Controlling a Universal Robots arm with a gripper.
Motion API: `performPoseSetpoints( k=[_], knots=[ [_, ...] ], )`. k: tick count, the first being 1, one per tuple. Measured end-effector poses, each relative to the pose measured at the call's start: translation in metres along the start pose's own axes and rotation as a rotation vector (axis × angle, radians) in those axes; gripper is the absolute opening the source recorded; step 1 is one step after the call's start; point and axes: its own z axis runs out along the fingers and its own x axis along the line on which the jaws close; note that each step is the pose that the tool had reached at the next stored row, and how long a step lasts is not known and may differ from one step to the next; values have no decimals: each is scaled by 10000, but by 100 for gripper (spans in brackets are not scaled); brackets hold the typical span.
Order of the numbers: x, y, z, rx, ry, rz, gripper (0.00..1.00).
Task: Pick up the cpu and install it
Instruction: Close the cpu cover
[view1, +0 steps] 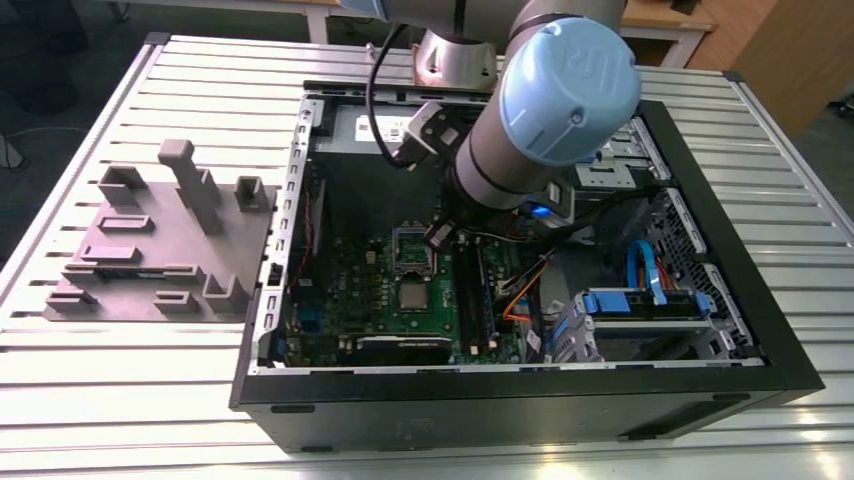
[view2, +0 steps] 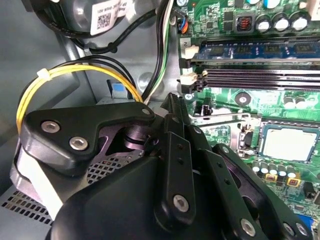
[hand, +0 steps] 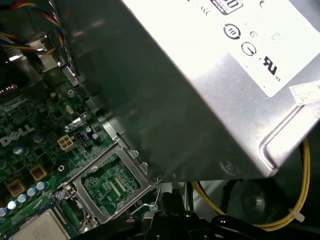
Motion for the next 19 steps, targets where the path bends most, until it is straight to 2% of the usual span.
performPoseSetpoints(
  k=[9,14,15,17,19],
  knots=[
    [22,-2,49,-36,-49,-8,10],
    [23,-3,51,-45,-62,-9,10],
    [22,-3,52,-40,-56,-8,10],
    [20,-1,52,16,16,1,10],
    [20,-1,53,40,45,5,10]
  ],
)
